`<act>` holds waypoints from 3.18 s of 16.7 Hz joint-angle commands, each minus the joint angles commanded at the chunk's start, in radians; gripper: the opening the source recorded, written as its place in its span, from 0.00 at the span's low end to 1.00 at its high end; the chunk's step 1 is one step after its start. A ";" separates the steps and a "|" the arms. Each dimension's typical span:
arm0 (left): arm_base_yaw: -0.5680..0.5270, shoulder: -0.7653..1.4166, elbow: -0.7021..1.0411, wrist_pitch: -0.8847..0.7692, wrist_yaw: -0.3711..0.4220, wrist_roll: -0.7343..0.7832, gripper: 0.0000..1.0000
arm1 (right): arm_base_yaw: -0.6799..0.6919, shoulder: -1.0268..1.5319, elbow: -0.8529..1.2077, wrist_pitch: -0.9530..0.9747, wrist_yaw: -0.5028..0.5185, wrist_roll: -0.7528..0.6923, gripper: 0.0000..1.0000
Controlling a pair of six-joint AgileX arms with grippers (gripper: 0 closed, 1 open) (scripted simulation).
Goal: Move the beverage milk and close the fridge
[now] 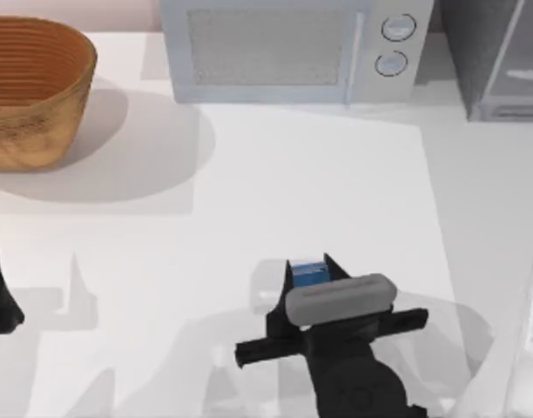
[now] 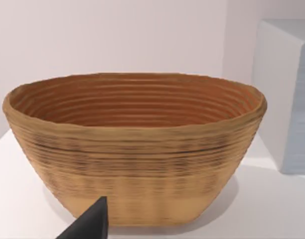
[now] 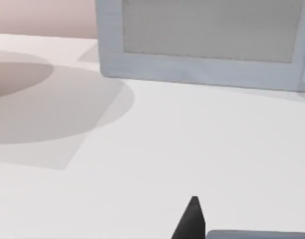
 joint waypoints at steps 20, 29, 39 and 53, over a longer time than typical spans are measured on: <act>0.000 0.000 0.000 0.000 0.000 0.000 1.00 | -1.120 -0.567 -0.128 -0.251 -0.912 -0.148 0.00; 0.000 0.000 0.000 0.000 0.000 0.000 1.00 | -1.146 -0.502 -0.056 -0.270 -0.940 -0.151 0.00; 0.000 0.000 0.000 0.000 0.000 0.000 1.00 | -1.306 0.048 0.597 -0.447 -1.103 -0.170 0.00; 0.000 0.000 0.000 0.000 0.000 0.000 1.00 | -1.349 0.173 0.748 -0.503 -1.150 -0.174 0.00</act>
